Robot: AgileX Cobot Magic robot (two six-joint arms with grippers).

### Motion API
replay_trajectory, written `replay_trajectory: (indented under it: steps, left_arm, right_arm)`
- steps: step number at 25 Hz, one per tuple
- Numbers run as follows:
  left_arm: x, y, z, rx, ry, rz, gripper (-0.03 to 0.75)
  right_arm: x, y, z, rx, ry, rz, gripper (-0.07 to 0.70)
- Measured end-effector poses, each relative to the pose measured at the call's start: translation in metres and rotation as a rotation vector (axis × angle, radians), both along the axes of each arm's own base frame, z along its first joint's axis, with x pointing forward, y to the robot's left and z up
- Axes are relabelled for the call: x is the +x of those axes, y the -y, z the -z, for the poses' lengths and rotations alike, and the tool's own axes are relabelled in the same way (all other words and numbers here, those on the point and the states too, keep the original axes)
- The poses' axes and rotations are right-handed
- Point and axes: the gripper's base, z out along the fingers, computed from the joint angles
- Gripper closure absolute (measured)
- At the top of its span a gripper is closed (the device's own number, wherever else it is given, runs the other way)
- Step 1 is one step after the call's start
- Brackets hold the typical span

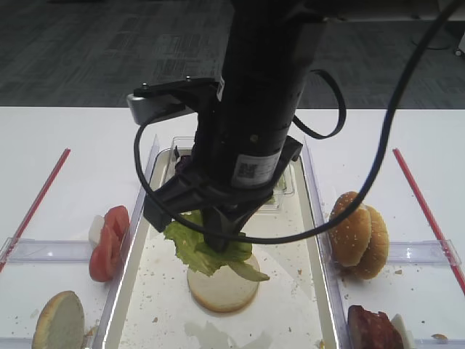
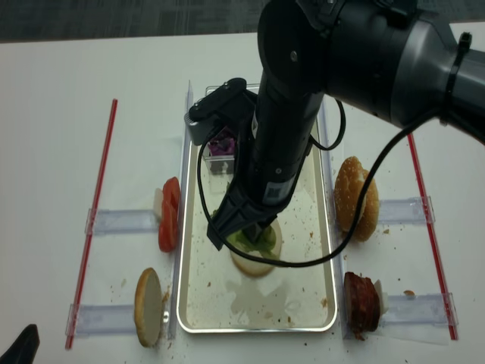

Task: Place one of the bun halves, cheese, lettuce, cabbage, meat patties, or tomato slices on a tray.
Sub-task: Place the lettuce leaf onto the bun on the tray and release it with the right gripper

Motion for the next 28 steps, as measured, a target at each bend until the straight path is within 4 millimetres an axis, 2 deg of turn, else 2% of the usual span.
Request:
replay_trajectory:
  steps: [5, 10, 16, 28]
  left_arm:
    - [0.0, 0.0, 0.0, 0.0, 0.0, 0.0, 0.262]
    - [0.0, 0.0, 0.0, 0.0, 0.0, 0.0, 0.262]
    - [0.0, 0.0, 0.0, 0.0, 0.0, 0.0, 0.262]
    - [0.0, 0.0, 0.0, 0.0, 0.0, 0.0, 0.262]
  right_arm:
    - [0.003, 0.001, 0.005, -0.029, 0.013, -0.007, 0.571]
    - [0.01, -0.007, 0.03, -0.077, -0.027, -0.034, 0.571]
    - [0.016, -0.013, 0.05, -0.094, -0.042, -0.046, 0.571]
    - [0.025, -0.02, 0.071, -0.102, -0.021, -0.021, 0.571]
